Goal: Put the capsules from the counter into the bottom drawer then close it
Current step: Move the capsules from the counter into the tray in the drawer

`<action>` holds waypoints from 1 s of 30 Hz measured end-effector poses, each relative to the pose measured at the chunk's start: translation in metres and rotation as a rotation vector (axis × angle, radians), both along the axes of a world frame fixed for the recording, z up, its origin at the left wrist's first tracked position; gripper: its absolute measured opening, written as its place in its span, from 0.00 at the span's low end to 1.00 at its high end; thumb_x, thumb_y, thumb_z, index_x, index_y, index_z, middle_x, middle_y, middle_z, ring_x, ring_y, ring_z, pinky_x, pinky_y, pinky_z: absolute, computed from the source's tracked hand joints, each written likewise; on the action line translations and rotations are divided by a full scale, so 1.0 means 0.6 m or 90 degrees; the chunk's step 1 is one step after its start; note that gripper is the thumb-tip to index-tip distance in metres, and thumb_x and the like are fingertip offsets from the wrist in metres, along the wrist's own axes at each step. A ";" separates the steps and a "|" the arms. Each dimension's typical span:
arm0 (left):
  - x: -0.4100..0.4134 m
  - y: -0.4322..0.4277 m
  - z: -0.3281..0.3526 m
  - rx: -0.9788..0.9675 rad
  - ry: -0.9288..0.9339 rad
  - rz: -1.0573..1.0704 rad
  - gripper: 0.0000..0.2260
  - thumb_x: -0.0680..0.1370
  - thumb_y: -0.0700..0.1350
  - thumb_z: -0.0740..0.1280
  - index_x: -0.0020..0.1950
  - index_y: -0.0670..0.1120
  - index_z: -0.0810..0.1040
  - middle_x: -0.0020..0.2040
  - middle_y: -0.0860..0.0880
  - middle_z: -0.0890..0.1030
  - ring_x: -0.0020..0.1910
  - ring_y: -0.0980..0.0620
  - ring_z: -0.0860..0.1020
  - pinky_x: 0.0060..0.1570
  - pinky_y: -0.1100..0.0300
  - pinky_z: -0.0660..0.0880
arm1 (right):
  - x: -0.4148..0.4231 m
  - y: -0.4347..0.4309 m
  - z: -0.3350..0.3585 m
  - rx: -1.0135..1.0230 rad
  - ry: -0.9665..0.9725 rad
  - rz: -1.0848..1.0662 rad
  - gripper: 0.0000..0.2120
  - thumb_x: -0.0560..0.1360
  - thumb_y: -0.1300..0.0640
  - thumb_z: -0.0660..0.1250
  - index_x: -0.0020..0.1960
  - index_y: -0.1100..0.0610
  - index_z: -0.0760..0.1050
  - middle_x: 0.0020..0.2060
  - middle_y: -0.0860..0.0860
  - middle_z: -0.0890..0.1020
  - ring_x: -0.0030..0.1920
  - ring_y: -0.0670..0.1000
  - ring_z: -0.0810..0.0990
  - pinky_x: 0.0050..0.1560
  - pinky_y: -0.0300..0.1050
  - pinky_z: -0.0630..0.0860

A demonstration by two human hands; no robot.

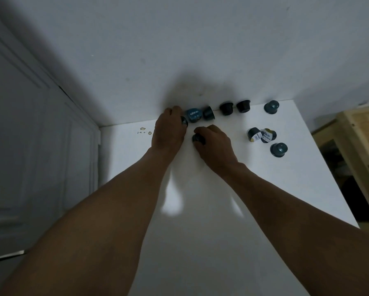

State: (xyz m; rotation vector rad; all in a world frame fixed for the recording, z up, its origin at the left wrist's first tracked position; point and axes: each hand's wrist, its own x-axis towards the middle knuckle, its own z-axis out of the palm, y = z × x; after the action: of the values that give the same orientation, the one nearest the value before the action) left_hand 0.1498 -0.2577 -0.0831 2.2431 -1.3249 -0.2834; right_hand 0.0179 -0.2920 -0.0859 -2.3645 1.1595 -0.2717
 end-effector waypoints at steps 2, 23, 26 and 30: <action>-0.006 0.012 0.000 0.011 -0.002 0.003 0.14 0.76 0.40 0.65 0.61 0.39 0.74 0.55 0.37 0.76 0.52 0.38 0.75 0.50 0.52 0.71 | -0.005 0.003 0.005 0.017 0.010 -0.010 0.12 0.78 0.58 0.63 0.60 0.59 0.76 0.51 0.58 0.78 0.50 0.57 0.77 0.48 0.43 0.69; -0.168 0.287 0.273 -0.066 0.064 0.039 0.16 0.73 0.43 0.63 0.60 0.52 0.78 0.52 0.49 0.75 0.56 0.56 0.71 0.50 0.64 0.66 | -0.163 0.180 0.270 -0.011 -0.063 0.010 0.19 0.76 0.60 0.60 0.66 0.53 0.73 0.53 0.57 0.73 0.55 0.57 0.74 0.51 0.42 0.67; -0.209 0.341 0.318 -0.108 0.066 0.072 0.16 0.72 0.43 0.66 0.59 0.53 0.76 0.52 0.50 0.73 0.48 0.57 0.71 0.49 0.66 0.65 | -0.196 0.220 0.320 -0.035 -0.086 0.041 0.17 0.74 0.61 0.61 0.63 0.54 0.74 0.54 0.56 0.72 0.54 0.57 0.74 0.52 0.43 0.69; -0.261 0.412 0.372 -0.162 0.037 0.114 0.14 0.74 0.42 0.67 0.58 0.52 0.74 0.51 0.50 0.71 0.46 0.53 0.73 0.43 0.67 0.66 | -0.239 0.280 0.375 -0.057 -0.123 0.087 0.15 0.73 0.62 0.63 0.58 0.53 0.72 0.51 0.53 0.70 0.49 0.56 0.73 0.45 0.42 0.67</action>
State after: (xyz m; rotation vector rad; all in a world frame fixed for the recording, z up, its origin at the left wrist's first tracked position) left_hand -0.0070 -0.0107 0.1402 2.1037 -1.0566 -0.1072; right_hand -0.1254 -0.1241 0.1392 -2.4187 0.9090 -0.5024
